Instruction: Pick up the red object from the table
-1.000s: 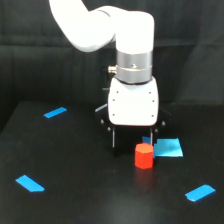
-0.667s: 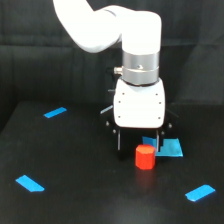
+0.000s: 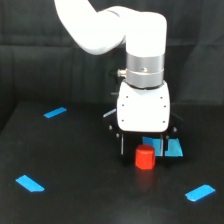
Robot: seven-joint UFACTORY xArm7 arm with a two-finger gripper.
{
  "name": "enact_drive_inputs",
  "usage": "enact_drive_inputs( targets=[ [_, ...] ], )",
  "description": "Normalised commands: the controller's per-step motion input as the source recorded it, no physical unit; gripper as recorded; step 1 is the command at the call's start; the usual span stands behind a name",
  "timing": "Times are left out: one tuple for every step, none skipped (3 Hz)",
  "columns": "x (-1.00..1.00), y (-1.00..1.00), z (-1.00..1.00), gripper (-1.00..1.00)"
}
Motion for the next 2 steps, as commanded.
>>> enact_drive_inputs(
  targets=[
    [-0.04, -0.1, -0.08, 1.0],
    [-0.01, -0.08, 0.07, 0.97]
  ],
)
